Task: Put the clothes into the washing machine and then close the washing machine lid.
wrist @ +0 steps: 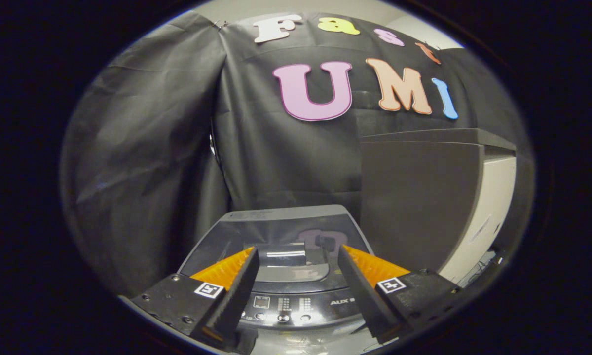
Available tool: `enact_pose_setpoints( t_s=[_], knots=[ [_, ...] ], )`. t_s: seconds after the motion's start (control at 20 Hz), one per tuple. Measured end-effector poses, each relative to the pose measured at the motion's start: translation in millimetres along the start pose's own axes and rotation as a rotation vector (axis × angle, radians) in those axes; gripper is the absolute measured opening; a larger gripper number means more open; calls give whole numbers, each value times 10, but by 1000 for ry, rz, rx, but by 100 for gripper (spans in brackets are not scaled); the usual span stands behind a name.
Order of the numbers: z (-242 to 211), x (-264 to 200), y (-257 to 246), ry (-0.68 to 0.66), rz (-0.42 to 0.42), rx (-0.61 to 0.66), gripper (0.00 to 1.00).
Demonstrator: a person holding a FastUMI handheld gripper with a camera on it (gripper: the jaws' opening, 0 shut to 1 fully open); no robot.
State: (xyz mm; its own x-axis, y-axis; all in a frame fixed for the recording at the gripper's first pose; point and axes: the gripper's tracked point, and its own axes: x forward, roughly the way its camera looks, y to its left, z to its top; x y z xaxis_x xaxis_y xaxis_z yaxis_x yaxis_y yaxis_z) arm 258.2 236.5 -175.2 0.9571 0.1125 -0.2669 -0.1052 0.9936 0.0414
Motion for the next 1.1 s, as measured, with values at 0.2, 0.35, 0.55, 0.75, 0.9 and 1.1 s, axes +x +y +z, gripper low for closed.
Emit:
enact_pose_setpoints(
  t_s=[0.2,0.35,0.55,0.75,0.9,1.1],
  knots=[
    [205,-350,-80,-30,39,16,98],
    [399,-636,-172,-74,55,9,97],
    [628,-1021,-264,-130,97,8,97],
    [838,-1439,-431,-156,123,20,97],
    [1010,-1692,-712,-194,45,21,97],
    [1112,-2015,-931,-230,16,17,97]
  ],
)
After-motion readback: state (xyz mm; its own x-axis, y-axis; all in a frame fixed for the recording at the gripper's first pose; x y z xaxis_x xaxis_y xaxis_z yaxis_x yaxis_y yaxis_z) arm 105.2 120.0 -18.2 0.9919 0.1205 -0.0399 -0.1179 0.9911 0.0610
